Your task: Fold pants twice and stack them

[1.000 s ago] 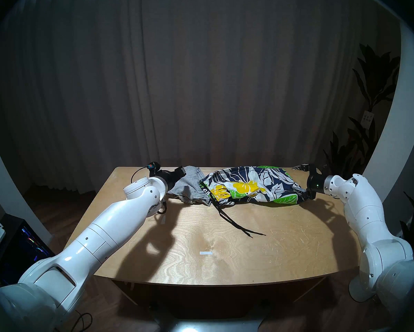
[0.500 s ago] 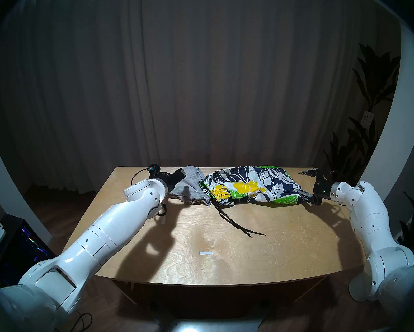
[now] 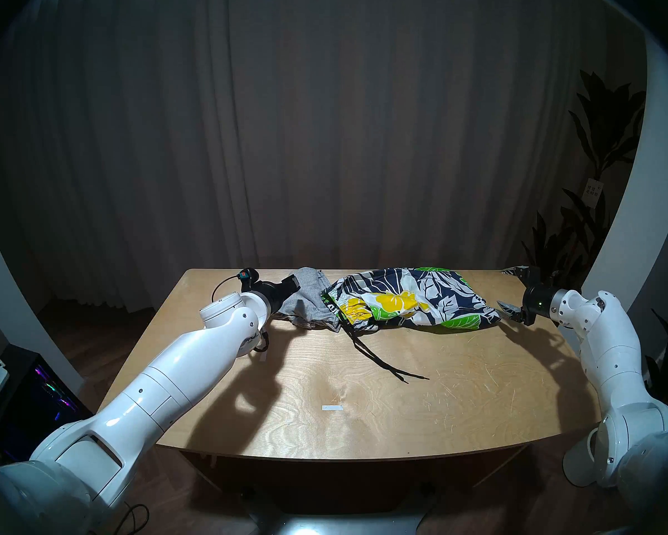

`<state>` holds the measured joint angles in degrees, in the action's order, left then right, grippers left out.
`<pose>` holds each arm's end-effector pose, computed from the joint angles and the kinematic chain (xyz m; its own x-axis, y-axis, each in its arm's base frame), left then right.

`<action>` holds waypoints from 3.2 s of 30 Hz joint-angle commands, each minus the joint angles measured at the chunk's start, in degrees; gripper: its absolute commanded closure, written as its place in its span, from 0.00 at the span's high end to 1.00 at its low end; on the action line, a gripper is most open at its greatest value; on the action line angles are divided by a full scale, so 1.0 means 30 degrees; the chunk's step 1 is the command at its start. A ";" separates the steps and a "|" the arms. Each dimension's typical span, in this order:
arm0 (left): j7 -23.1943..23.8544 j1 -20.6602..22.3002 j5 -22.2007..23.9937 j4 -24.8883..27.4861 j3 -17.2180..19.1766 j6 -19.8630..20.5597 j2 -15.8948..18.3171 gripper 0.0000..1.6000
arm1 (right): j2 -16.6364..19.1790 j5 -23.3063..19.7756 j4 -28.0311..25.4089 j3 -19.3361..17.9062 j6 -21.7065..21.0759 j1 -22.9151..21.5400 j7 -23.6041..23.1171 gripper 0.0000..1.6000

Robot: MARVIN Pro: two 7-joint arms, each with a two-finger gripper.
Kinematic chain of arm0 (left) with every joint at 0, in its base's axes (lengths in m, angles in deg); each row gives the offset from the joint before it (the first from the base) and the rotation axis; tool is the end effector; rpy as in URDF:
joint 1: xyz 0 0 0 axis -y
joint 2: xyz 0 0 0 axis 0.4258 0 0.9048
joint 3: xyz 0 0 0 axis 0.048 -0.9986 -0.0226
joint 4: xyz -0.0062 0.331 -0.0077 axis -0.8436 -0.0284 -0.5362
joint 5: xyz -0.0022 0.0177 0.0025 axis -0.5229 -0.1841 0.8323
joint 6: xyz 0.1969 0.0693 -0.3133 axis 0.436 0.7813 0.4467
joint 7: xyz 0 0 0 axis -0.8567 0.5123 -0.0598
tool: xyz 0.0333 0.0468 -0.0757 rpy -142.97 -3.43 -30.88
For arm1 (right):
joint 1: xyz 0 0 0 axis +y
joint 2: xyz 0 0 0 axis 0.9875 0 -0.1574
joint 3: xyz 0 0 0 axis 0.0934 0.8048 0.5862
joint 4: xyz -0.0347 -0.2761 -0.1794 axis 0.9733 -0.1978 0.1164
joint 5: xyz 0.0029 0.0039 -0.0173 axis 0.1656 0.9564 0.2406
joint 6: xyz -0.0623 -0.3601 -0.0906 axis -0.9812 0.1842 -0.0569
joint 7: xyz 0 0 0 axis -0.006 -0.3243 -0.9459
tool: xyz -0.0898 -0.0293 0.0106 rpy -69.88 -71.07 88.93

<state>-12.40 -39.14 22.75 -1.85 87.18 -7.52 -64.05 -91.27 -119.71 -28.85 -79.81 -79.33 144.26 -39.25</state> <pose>0.5732 -0.0107 -0.3237 0.4274 0.4467 0.7860 0.0394 -0.8778 0.4774 0.5476 -0.3442 -0.3034 0.3245 -0.9450 -0.0413 -0.3710 -0.0870 -0.9245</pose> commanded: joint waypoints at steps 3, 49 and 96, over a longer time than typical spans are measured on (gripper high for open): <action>0.0102 0.0154 -0.0017 0.0181 0.0142 -0.0106 0.0037 1.00 | 0.0051 -0.0191 -0.0663 -0.0464 0.0201 0.0997 -0.0163 1.00; 0.0200 -0.0413 -0.0107 -0.0071 0.0370 -0.0194 0.1004 1.00 | -0.1905 -0.0700 -0.5739 -0.1159 0.1369 0.4751 -0.1062 1.00; 0.1161 -0.0766 0.0035 0.0705 0.2047 -0.1396 0.2258 1.00 | -0.3734 0.1662 -1.3305 -0.3647 0.6415 1.0849 -0.0488 1.00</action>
<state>-9.89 -41.94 22.56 -1.34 91.95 -10.41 -57.84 -101.02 -115.37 -63.43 -89.09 -63.29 175.12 -40.53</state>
